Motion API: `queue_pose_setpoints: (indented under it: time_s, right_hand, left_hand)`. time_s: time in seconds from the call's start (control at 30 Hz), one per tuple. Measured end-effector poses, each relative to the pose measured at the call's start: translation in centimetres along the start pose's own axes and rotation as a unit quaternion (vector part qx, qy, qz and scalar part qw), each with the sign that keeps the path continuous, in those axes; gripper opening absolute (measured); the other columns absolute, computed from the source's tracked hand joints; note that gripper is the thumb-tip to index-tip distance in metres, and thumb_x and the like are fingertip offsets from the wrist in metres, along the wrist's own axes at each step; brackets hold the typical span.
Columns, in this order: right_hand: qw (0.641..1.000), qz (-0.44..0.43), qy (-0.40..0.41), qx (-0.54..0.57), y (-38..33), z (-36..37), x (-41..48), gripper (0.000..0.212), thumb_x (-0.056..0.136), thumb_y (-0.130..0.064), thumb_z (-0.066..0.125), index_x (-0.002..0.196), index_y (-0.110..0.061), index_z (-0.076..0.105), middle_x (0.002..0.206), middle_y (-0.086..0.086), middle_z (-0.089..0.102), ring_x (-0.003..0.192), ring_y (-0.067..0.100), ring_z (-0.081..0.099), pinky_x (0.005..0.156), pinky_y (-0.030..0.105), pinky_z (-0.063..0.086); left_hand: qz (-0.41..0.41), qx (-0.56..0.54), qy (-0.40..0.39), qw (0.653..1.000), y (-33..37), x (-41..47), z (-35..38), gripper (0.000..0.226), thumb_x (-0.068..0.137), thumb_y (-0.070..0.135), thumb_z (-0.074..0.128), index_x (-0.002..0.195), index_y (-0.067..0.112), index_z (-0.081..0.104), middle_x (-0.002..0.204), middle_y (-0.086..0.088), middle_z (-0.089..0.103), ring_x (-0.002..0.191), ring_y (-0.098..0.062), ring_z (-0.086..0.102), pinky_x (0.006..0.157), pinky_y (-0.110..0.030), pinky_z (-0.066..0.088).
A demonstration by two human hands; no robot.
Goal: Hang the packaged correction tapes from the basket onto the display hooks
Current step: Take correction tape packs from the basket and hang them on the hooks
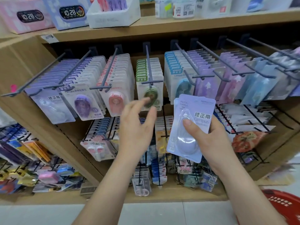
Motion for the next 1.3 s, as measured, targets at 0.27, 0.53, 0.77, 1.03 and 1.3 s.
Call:
queue_pose_setpoints:
  time_s: [0.27,0.53,0.77,1.03,1.3]
  right_hand:
    - [0.999,-0.034,-0.034,0.002,-1.3,2.5,-0.8,0.025,0.094,-0.038,0.041,0.093,-0.027,0.064,0.084,-0.023,0.071,0.086,-0.005,0.066,0.075,0.004,0.046]
    - [0.997,-0.057,-0.053,-0.011,-1.0,1.9,-0.9,0.053,0.089,-0.037,0.063,0.132,-0.06,0.041,0.135,-0.019,0.059,0.125,0.004,0.056,0.102,0.029,0.048]
    - [0.995,-0.023,-0.085,0.035,-1.0,3.0,-1.2,0.07,0.073,-0.023,0.083,0.132,-0.038,0.048,0.108,0.005,0.075,0.096,0.022,0.073,0.074,0.034,0.061]
    - [0.985,-0.014,-0.17,-0.017,-0.5,5.9,-2.1,0.057,0.066,-0.026,0.084,0.115,-0.046,0.062,0.107,-0.002,0.074,0.096,0.017,0.072,0.074,0.03,0.059]
    - [0.986,0.024,-0.164,0.014,-0.1,5.8,-2.0,0.058,0.078,-0.002,0.074,0.126,-0.029,0.058,0.104,0.002,0.076,0.089,0.018,0.074,0.063,0.027,0.058]
  left_hand:
    - [-0.144,-0.313,-0.123,0.931,-0.6,-4.2,3.2,0.042,0.067,0.026,0.087,0.102,0.019,0.066,0.096,0.003,0.075,0.085,-0.014,0.069,0.071,-0.025,0.056]
    - [-0.172,-0.387,0.02,0.906,-3.1,-4.6,-1.6,0.059,0.081,0.016,0.072,0.127,0.044,0.048,0.121,-0.003,0.069,0.104,-0.026,0.069,0.085,-0.042,0.058]
    - [-0.121,-0.195,-0.065,0.971,-1.8,-4.3,-2.4,0.025,0.094,0.014,0.062,0.094,0.036,0.073,0.099,0.029,0.072,0.102,0.01,0.063,0.093,-0.019,0.051]
    - [-0.211,-0.317,-0.09,0.92,-2.3,-4.8,-1.6,0.039,0.066,0.031,0.077,0.099,0.01,0.074,0.094,-0.003,0.078,0.086,-0.021,0.074,0.071,-0.031,0.06]
    - [-0.249,-0.375,0.022,0.893,-4.5,-5.1,-3.4,0.036,0.065,0.034,0.075,0.09,0.008,0.072,0.083,-0.007,0.076,0.071,-0.018,0.071,0.061,-0.03,0.057]
Point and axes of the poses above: each hand's wrist, its own x-axis towards the middle knuckle, its own z-axis out of the palm, y = z × x, the point moved 9 cm from there along x, towards the middle knuckle
